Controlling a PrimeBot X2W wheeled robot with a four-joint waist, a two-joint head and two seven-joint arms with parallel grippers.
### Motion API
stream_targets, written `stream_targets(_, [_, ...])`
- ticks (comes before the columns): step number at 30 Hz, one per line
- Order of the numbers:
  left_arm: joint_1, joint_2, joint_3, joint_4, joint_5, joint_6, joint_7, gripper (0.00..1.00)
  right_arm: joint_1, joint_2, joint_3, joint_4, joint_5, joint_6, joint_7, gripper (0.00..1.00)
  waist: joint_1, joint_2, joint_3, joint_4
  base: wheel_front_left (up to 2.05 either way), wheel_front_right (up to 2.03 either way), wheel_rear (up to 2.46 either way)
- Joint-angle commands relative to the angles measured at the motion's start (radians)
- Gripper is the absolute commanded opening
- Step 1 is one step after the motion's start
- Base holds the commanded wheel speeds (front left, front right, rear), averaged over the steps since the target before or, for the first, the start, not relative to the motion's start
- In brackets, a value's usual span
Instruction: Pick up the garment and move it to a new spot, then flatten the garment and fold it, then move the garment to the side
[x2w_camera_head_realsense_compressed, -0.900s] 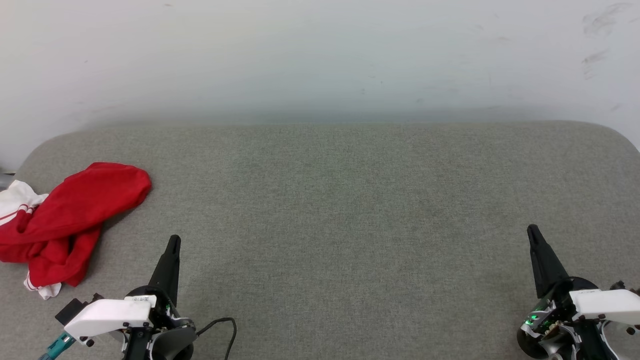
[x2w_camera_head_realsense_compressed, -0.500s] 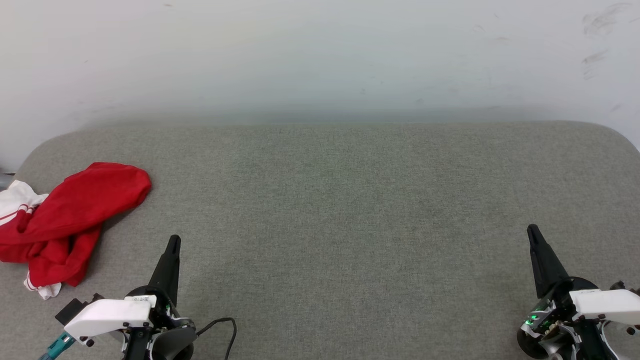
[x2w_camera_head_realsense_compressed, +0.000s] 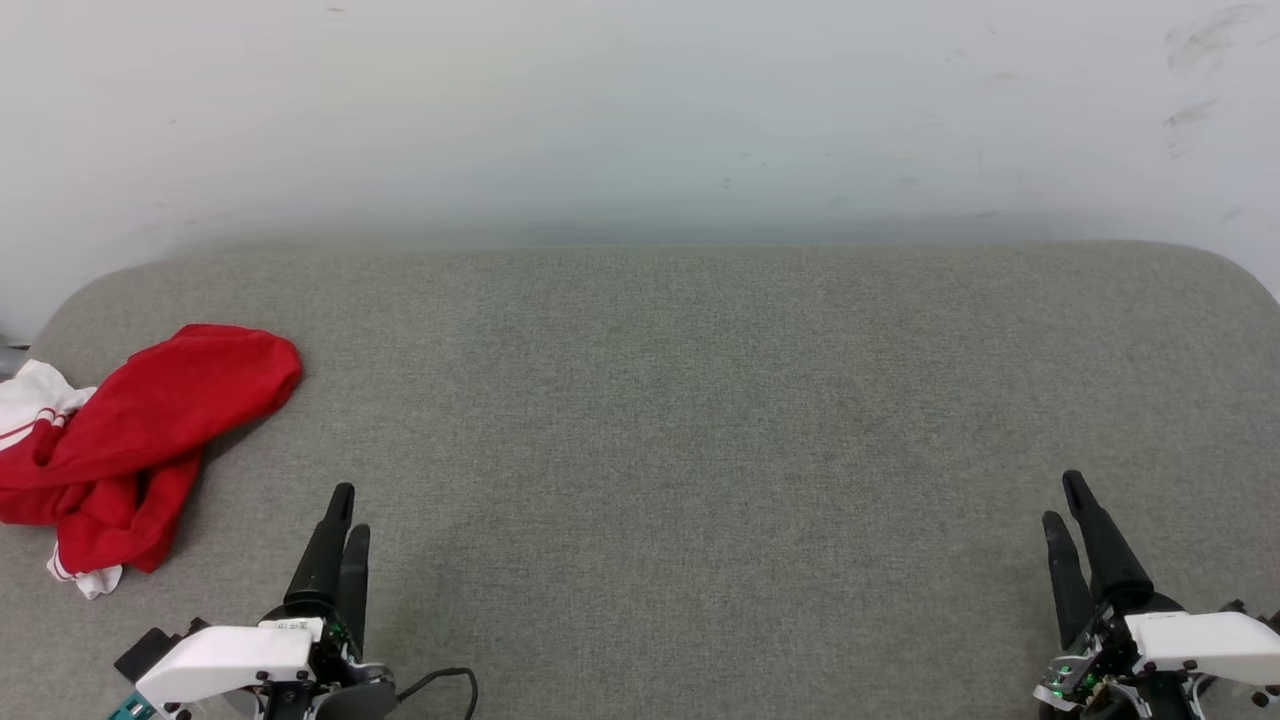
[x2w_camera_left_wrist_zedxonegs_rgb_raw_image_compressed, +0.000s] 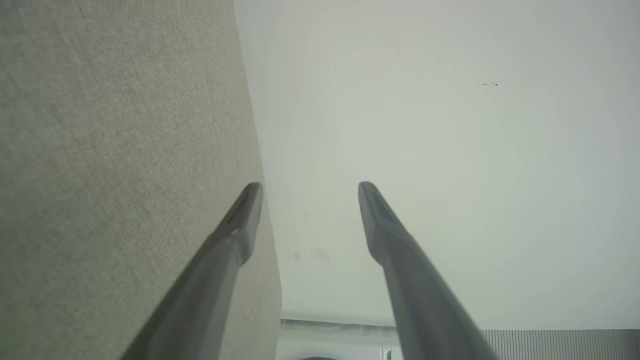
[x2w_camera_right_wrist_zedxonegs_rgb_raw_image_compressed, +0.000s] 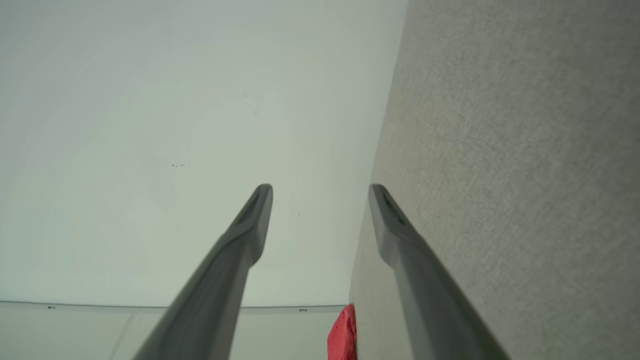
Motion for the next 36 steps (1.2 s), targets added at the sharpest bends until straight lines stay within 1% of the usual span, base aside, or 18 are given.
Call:
stream_targets(1, [-0.014, 0.002, 0.005, -0.025, 0.027, 0.0, -0.014, 1.0, -0.013, 0.0, 0.002, -0.029, -0.032, 0.0, -0.015, 1.0, 0.0, -0.0001, 0.001, 0.0, 0.0, 0.0, 0.0])
stream_targets(6, [-0.015, 0.002, 0.017, -0.044, 0.106, 0.001, -0.038, 1.0, -0.004, 0.0, -0.001, -0.058, -0.128, 0.0, -0.039, 1.0, 0.0, -0.0001, 0.001, 0.001, 0.0, 0.0, 0.0])
stream_targets(9, [-0.015, 0.002, 0.019, -0.065, 0.163, 0.011, -0.051, 1.0, 0.0, 0.0, -0.003, -0.077, -0.189, 0.0, -0.053, 1.0, 0.0, -0.0001, 0.002, 0.001, 0.0, 0.0, 0.0])
stream_targets(17, [-0.006, 0.003, -0.002, -0.13, 0.332, 0.062, -0.086, 1.0, 0.008, 0.0, 0.007, -0.137, -0.385, 0.0, -0.087, 1.0, 0.0, -0.0001, 0.003, 0.003, 0.0, 0.0, 0.0])
stream_targets(26, [0.007, 0.003, -0.037, -0.173, 0.528, 0.126, -0.121, 1.0, 0.019, 0.0, 0.026, -0.194, -0.608, 0.0, -0.123, 1.0, 0.0, -0.0001, 0.003, 0.004, 0.0, 0.0, 0.0])
stream_targets(33, [0.015, 0.003, -0.062, -0.183, 0.667, 0.153, -0.147, 1.0, 0.034, 0.0, 0.048, -0.213, -0.756, 0.0, -0.148, 1.0, 0.0, -0.0001, 0.001, 0.005, 0.0, 0.0, 0.0])
stream_targets(36, [0.017, 0.003, -0.069, -0.186, 0.705, 0.16, -0.153, 1.0, 0.039, 0.0, 0.052, -0.213, -0.79, 0.0, -0.155, 1.0, 0.0, -0.0001, 0.001, 0.006, 0.0, 0.0, 0.0])
